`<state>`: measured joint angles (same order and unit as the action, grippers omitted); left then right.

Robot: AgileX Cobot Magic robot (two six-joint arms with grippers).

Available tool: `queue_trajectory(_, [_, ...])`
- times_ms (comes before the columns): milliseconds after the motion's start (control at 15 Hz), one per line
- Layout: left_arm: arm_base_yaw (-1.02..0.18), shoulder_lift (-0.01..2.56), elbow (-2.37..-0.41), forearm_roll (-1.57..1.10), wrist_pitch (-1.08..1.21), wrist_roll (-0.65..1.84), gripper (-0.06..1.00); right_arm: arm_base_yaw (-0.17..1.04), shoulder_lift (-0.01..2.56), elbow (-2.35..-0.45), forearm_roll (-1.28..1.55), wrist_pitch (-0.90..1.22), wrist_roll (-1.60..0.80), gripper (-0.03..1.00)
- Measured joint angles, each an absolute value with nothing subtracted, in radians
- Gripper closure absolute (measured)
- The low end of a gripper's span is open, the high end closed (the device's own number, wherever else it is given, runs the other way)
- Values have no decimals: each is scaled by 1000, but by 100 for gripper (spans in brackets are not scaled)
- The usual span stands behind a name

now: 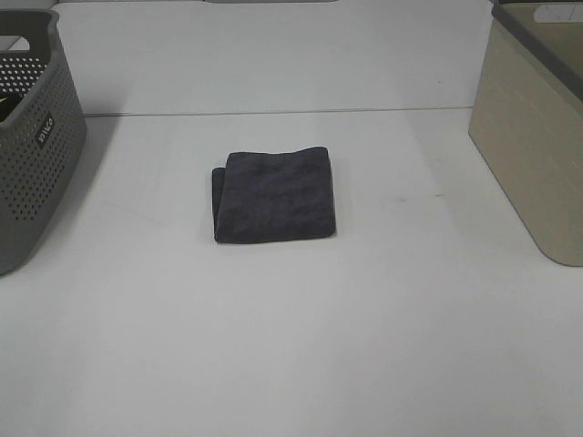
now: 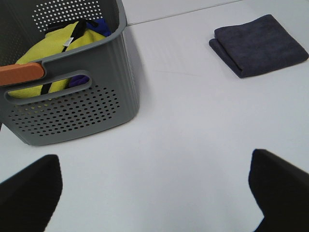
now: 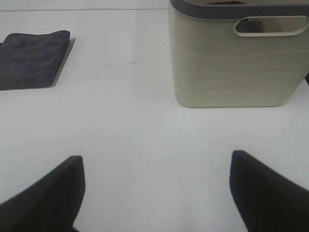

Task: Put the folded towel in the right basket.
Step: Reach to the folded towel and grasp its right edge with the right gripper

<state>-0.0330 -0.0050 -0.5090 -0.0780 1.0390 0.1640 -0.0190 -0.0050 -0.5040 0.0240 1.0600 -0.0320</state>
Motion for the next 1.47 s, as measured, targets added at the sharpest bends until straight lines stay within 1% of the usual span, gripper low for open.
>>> queue_trajectory(1467, [-33, -5, -509, -78, 1039, 164, -4, -19, -5, -504, 24, 1060, -32, 20])
